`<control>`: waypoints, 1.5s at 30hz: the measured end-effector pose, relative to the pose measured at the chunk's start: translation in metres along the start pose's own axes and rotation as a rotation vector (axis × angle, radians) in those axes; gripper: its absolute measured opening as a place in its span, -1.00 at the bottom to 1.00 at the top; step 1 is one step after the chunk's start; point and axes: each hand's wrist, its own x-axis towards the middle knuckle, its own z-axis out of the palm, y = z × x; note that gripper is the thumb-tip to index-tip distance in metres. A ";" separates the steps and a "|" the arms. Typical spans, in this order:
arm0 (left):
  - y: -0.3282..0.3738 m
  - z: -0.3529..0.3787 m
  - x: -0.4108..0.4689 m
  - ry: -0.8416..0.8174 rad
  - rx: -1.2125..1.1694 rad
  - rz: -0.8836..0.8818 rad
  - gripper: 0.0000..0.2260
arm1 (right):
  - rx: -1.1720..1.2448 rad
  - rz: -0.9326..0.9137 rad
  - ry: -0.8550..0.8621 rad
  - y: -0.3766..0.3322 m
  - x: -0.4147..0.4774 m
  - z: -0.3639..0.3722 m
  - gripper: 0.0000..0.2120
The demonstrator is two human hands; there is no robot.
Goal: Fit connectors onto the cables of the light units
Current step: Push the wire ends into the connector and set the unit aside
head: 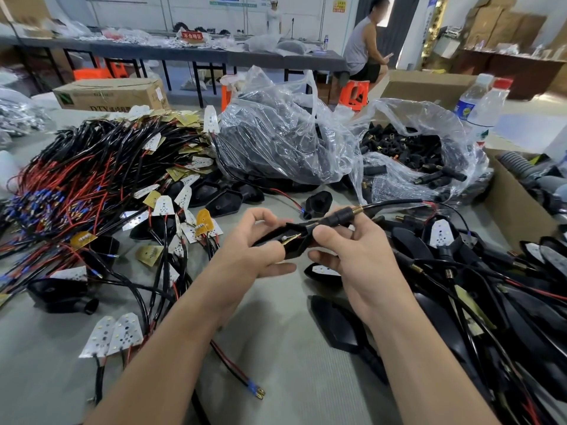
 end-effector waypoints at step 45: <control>0.009 -0.001 0.003 0.338 -0.130 -0.048 -0.82 | 0.020 -0.014 -0.019 -0.006 -0.001 -0.006 -0.88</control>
